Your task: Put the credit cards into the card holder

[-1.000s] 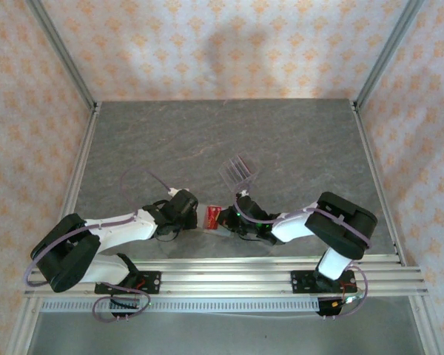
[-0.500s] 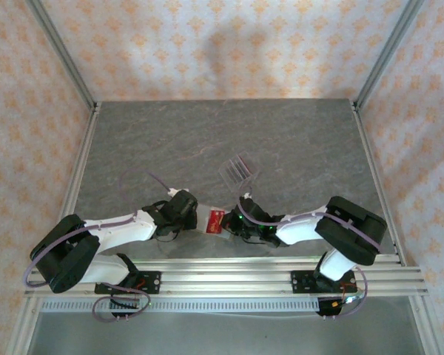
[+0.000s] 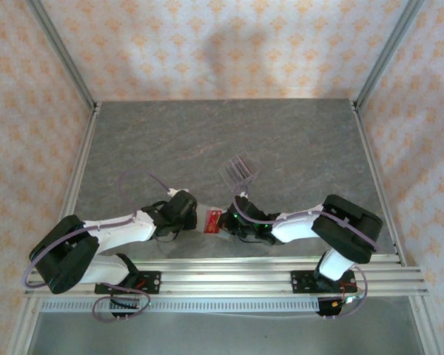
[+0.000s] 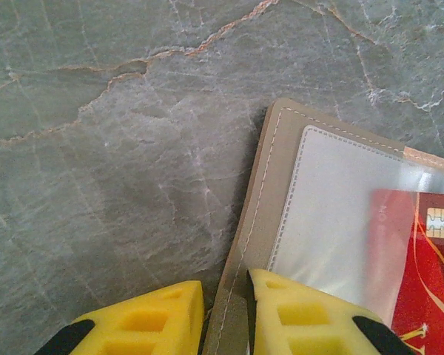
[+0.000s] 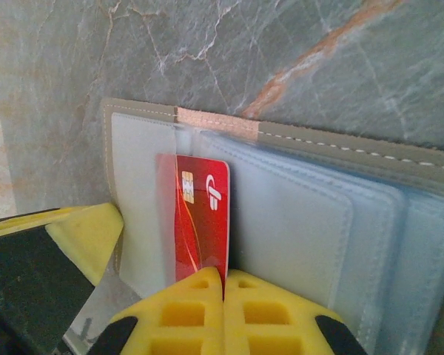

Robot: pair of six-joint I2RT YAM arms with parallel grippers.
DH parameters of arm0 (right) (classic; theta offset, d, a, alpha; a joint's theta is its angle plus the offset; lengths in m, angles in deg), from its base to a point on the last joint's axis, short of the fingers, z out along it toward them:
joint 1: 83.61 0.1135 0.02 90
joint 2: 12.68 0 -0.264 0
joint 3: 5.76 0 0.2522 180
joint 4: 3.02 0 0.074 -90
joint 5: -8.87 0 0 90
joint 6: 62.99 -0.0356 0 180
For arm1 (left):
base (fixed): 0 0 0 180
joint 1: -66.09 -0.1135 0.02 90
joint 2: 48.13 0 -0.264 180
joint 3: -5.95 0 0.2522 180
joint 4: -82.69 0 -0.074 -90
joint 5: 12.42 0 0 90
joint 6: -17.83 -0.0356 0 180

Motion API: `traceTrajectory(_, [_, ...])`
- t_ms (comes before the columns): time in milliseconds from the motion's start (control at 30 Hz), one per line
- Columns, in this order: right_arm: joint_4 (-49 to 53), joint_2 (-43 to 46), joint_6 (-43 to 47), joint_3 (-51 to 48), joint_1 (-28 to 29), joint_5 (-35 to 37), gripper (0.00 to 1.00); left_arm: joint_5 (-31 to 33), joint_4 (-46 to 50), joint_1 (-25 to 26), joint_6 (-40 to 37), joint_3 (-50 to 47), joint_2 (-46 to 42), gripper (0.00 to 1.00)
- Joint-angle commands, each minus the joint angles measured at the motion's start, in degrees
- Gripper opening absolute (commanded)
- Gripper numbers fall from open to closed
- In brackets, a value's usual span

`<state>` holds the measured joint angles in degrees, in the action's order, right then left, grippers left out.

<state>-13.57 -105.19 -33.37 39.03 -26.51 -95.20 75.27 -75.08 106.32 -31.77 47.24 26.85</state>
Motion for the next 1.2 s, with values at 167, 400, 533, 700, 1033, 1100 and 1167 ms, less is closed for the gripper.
traceTrajectory(167, [7.0,-1.4,-0.3,-0.4,0.2,7.2,0.00,1.0,4.0,-0.2,-0.1,-3.0,-0.4,0.23])
traceTrajectory(400, [5.3,-0.8,-2.4,-1.9,0.3,10.1,0.00,0.8,3.7,-0.1,0.1,-3.5,-0.4,0.23])
traceTrajectory(533, [4.8,-2.2,-2.5,-0.6,1.1,10.4,0.00,0.5,3.1,-0.1,0.2,-3.4,0.2,0.23])
traceTrajectory(700, [3.3,-4.7,-3.2,0.9,2.6,10.1,0.00,0.5,3.0,-0.2,0.4,-3.5,0.0,0.23])
traceTrajectory(1033, [0.8,-6.5,-4.7,1.8,5.4,10.6,0.00,0.5,2.7,-0.1,0.6,-4.0,-0.3,0.23])
traceTrajectory(1100, [-0.5,-7.2,-5.1,1.8,5.7,10.5,0.00,0.4,2.4,0.1,0.9,-4.1,-0.2,0.23])
traceTrajectory(1167, [-1.1,-8.0,-5.3,2.1,6.1,10.4,0.00,0.4,2.2,0.3,1.1,-4.1,-0.2,0.23])
